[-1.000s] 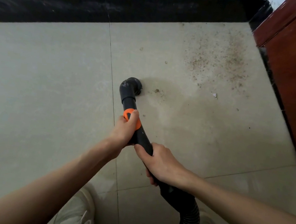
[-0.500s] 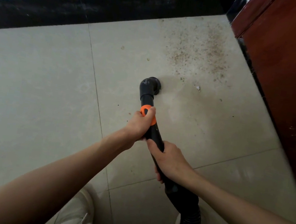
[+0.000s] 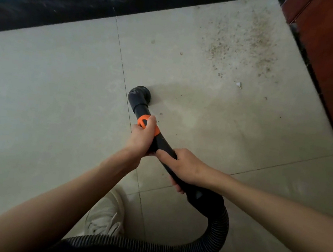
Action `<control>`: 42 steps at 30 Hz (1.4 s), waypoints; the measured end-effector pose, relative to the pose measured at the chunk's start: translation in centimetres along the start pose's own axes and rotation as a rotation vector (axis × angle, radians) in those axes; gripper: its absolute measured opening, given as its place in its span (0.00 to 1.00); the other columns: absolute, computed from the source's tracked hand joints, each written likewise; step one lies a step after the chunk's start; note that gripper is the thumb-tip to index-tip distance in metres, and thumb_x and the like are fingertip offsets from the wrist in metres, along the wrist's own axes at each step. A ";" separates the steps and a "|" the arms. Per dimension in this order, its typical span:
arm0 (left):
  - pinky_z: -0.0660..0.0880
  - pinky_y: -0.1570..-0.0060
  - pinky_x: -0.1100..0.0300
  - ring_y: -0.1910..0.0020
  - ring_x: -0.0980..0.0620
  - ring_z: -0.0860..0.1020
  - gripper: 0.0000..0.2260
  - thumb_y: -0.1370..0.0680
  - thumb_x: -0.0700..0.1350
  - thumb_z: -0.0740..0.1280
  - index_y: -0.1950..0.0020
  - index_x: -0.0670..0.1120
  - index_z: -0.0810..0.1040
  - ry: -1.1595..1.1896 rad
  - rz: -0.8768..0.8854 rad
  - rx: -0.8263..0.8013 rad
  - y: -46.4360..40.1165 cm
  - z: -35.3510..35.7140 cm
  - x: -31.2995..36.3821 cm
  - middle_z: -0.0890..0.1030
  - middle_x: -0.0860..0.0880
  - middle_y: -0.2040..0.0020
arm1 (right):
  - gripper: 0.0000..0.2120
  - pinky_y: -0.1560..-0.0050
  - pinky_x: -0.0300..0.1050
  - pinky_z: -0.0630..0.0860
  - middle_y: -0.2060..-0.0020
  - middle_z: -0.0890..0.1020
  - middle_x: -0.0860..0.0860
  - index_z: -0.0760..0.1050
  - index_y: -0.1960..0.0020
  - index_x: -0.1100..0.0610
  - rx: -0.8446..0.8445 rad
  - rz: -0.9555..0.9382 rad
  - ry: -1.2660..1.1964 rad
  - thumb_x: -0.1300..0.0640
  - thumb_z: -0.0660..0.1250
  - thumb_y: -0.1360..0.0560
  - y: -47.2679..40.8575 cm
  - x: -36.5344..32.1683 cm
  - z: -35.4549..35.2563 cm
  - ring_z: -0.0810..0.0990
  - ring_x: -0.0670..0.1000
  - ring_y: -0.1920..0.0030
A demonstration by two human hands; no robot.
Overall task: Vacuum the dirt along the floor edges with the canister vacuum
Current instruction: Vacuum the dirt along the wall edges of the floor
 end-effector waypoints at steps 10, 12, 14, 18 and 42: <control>0.74 0.77 0.64 0.65 0.50 0.77 0.11 0.21 0.53 0.59 0.57 0.46 0.67 -0.020 -0.007 0.035 4.3 2.9 -3.1 0.75 0.45 0.61 | 0.22 0.77 0.41 0.73 0.79 0.76 0.50 0.68 0.59 0.59 -0.023 -0.004 -0.065 0.40 0.58 0.21 4.3 4.7 0.8 0.75 0.50 0.79; 0.74 0.77 0.64 0.65 0.50 0.78 0.11 0.21 0.53 0.59 0.56 0.46 0.66 -0.023 -0.014 0.036 4.7 3.2 -3.8 0.75 0.45 0.61 | 0.21 0.77 0.42 0.73 0.79 0.76 0.50 0.67 0.58 0.58 -0.021 -0.002 -0.081 0.40 0.59 0.21 4.9 5.6 1.0 0.75 0.50 0.80; 0.75 0.77 0.64 0.66 0.50 0.77 0.11 0.21 0.52 0.59 0.57 0.45 0.67 -0.007 -0.012 0.035 5.1 3.6 -4.2 0.75 0.45 0.62 | 0.21 0.77 0.41 0.72 0.78 0.75 0.50 0.67 0.58 0.58 -0.013 -0.005 -0.081 0.40 0.59 0.21 5.3 6.1 0.9 0.74 0.50 0.80; 0.73 0.78 0.64 0.66 0.50 0.78 0.14 0.21 0.52 0.59 0.48 0.42 0.68 -0.002 -0.034 0.009 5.6 4.4 -4.7 0.75 0.44 0.60 | 0.21 0.77 0.41 0.72 0.79 0.75 0.50 0.68 0.57 0.58 -0.009 -0.010 -0.082 0.40 0.59 0.21 5.9 6.7 0.6 0.74 0.50 0.80; 0.74 0.76 0.63 0.67 0.51 0.78 0.15 0.20 0.54 0.59 0.48 0.42 0.69 -0.119 0.004 -0.270 1.0 8.5 -0.7 0.76 0.45 0.61 | 0.19 0.77 0.41 0.73 0.77 0.76 0.53 0.68 0.59 0.59 0.172 -0.005 -0.152 0.44 0.59 0.19 5.0 6.6 -3.9 0.74 0.52 0.80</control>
Point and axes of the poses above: each hand's wrist, its own y-axis away from the middle knuckle, its own z-axis out of the palm, x = y × z, the point moved 5 cm from there along -y, towards the middle knuckle
